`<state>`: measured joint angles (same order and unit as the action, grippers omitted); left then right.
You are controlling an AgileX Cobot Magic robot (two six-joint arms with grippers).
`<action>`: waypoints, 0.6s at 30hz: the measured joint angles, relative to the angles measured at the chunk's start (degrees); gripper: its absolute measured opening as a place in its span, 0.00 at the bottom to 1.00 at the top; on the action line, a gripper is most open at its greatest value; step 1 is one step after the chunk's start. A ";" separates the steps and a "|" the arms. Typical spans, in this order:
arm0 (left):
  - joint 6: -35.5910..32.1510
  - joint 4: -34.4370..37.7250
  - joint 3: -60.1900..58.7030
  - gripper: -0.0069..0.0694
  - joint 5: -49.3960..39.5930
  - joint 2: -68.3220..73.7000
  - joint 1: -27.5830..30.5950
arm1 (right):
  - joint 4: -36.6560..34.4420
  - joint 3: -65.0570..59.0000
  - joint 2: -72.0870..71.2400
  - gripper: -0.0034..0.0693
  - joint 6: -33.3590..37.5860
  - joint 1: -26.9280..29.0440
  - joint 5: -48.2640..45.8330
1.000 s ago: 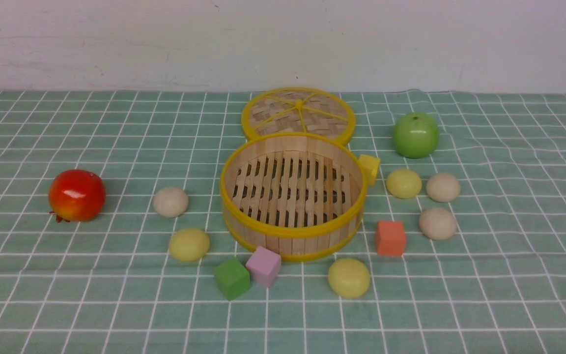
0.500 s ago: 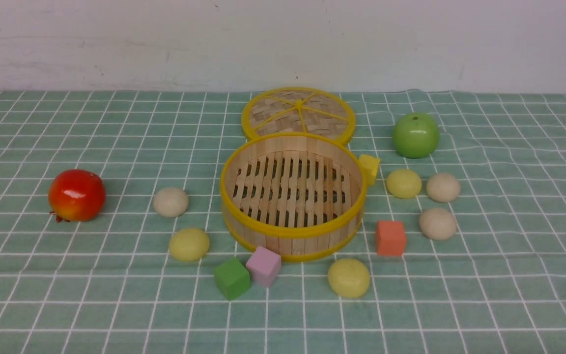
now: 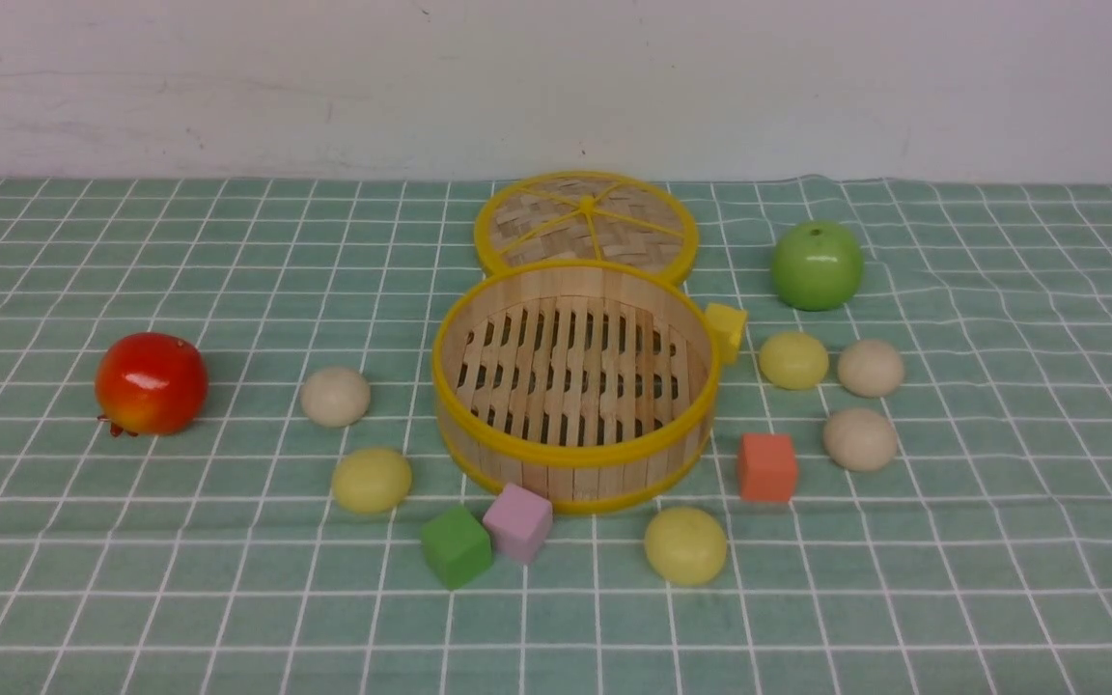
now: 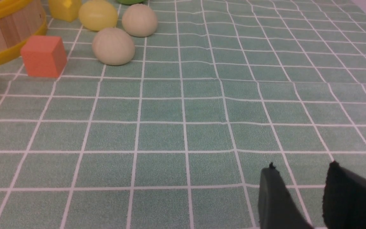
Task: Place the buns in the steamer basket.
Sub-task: Use the left arm to grab a steamed stuffed bun
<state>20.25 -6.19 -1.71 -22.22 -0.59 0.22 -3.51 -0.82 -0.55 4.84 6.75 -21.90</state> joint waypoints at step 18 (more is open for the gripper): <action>3.94 3.07 0.00 0.40 23.37 0.00 0.00 | 0.00 0.00 0.00 0.38 0.00 0.00 0.00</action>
<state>24.19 -3.12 -1.71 1.14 -0.59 0.22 -3.51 -0.82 -0.55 4.84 6.75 -21.90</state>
